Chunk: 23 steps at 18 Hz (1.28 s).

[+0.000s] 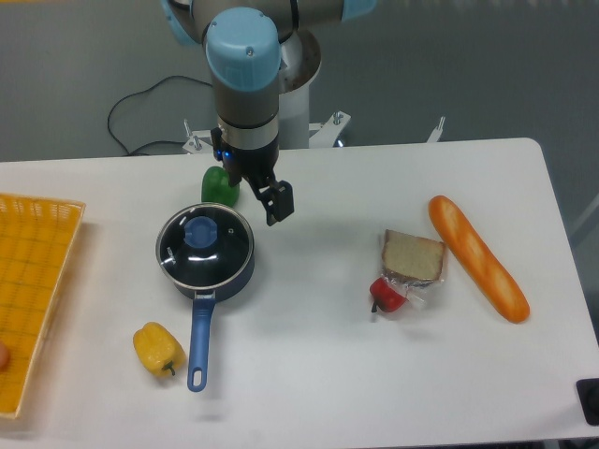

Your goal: Open the lid

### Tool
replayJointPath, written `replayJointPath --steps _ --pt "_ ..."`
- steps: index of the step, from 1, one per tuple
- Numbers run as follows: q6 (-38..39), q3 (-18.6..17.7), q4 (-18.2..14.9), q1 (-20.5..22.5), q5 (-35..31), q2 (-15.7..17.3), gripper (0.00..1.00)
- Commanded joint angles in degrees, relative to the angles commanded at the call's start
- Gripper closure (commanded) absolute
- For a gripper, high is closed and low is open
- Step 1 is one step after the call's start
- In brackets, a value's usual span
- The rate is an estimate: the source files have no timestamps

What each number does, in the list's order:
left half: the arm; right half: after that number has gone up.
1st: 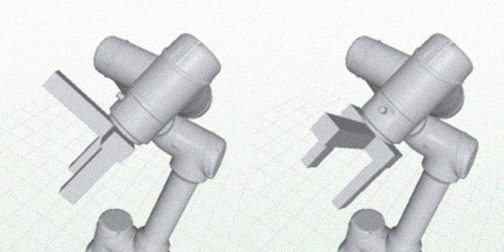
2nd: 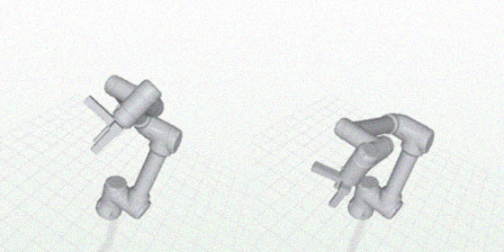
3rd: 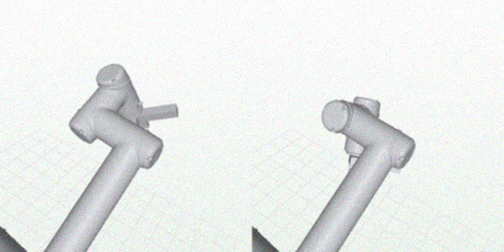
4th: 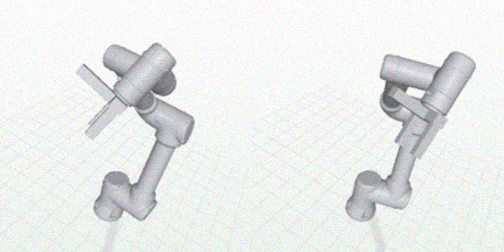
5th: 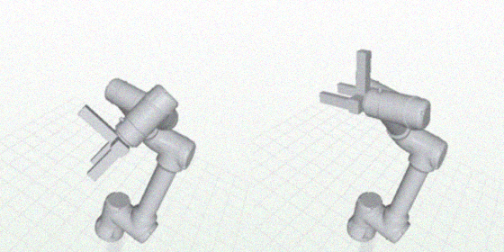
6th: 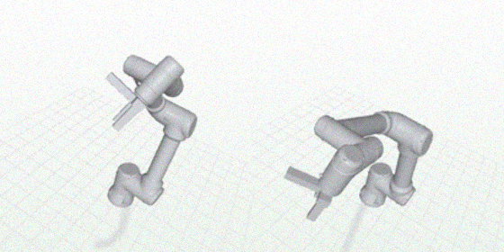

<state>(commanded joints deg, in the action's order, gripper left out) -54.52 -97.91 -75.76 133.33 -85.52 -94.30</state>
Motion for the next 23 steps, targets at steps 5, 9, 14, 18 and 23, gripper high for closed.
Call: replayJointPath --steps 5,9,14,18,23 --pt "10.31 -0.09 1.58 -1.40 1.84 -1.23 0.00" --pt "10.66 0.52 3.08 -3.25 1.23 -2.63 0.00" --pt "5.32 2.81 3.08 -4.66 1.32 -4.13 0.00" --pt "-5.05 3.34 2.99 -5.19 1.23 -4.75 0.00" --pt "-16.84 2.82 2.55 -5.36 1.23 -5.45 0.00"
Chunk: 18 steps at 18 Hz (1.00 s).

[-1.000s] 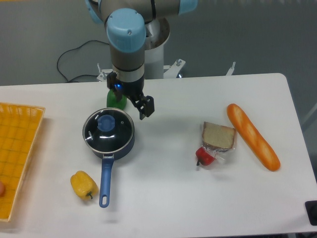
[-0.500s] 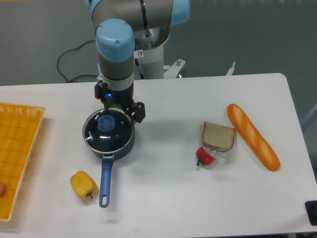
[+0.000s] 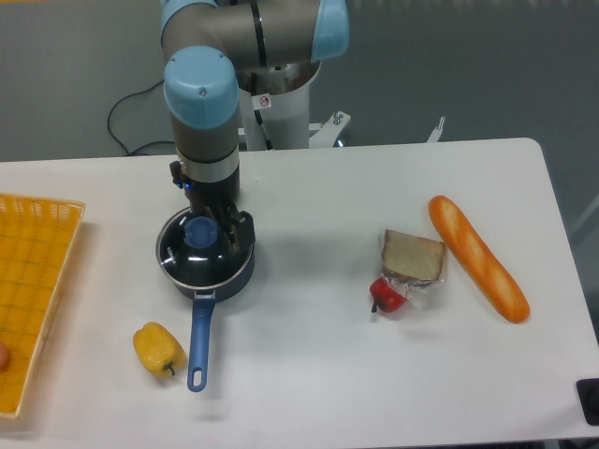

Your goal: Open the lid

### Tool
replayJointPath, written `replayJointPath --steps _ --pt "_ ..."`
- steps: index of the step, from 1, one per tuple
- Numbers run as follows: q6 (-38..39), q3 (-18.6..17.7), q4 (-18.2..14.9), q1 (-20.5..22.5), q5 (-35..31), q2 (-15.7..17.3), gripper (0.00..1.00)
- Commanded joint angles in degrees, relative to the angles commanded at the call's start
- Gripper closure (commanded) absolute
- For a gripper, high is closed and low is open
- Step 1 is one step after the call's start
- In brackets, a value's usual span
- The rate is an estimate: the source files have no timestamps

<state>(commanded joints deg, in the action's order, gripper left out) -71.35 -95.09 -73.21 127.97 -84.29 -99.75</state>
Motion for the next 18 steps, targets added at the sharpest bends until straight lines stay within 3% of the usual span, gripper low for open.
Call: replayJointPath --steps 4,7,12,16,18 --pt "-4.75 -1.84 0.35 -0.79 -0.35 -0.44 0.00" --pt "-4.41 -3.69 1.49 -2.55 -4.30 -0.44 0.00" --pt "-3.53 -5.19 2.10 -2.90 -4.31 0.08 0.00" --pt "0.95 -7.91 8.51 -4.83 -4.48 0.09 0.00" --pt "1.39 -8.53 9.67 -5.10 -4.57 0.09 0.00"
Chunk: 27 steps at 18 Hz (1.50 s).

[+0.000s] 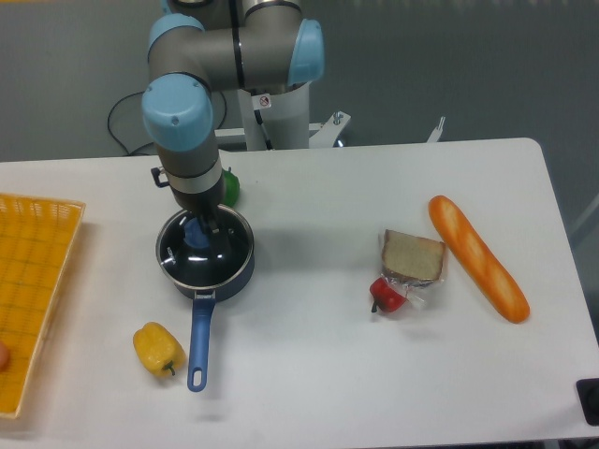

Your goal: Open the lid

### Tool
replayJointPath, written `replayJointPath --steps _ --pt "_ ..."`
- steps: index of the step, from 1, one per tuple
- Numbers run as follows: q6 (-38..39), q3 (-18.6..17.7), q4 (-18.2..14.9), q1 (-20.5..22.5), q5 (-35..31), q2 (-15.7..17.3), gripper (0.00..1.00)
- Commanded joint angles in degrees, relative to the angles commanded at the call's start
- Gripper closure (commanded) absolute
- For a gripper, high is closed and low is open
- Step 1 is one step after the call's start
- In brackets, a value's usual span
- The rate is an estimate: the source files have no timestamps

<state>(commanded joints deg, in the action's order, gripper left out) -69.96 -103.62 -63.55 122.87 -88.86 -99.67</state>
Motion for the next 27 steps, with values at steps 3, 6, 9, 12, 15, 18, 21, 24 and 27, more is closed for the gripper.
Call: replayJointPath --steps 3,6,9,12,15,18,21,24,27 --pt "-0.18 -0.09 -0.17 -0.26 -0.61 -0.17 0.00" --pt "-0.09 -0.53 -0.17 -1.32 -2.81 -0.35 0.00" --pt "-0.35 -0.44 -0.09 -1.50 -3.16 -0.53 0.00" --pt "-0.53 -0.53 0.09 -1.58 -3.25 -0.88 0.00" --pt "-0.53 -0.79 0.35 -2.02 -4.92 -0.97 0.00" --pt "-0.53 -1.50 0.53 -2.20 -5.19 -1.05 0.00" --pt "-0.44 -1.50 0.53 -2.46 -5.97 -1.41 0.00" --pt "-0.44 -1.50 0.53 -2.81 -6.42 -1.49 0.00" --pt "-0.35 -1.41 0.62 -2.81 -6.42 -1.67 0.00"
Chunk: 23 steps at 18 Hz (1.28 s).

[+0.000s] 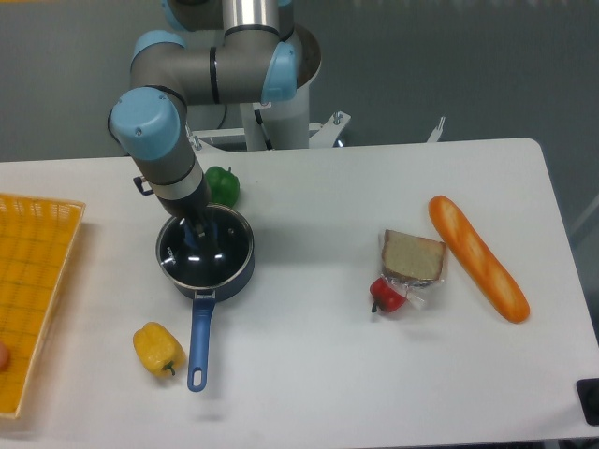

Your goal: Open the lid

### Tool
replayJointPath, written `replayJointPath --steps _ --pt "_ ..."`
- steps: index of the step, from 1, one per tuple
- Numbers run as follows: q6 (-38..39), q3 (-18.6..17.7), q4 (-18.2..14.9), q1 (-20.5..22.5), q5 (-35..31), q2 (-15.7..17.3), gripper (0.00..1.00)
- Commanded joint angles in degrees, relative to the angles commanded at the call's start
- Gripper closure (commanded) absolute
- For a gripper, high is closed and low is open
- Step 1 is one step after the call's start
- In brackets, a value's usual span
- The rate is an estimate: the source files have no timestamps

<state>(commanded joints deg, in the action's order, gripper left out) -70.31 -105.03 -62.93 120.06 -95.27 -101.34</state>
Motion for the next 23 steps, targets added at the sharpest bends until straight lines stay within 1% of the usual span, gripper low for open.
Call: replayJointPath --steps 6,19,23 --pt "0.00 0.00 0.00 -0.79 -0.35 -0.79 0.00" --pt "0.00 -0.44 0.00 -1.05 -0.44 -0.97 0.00" --pt "0.26 -1.23 0.00 -1.32 -0.44 -0.97 0.03"
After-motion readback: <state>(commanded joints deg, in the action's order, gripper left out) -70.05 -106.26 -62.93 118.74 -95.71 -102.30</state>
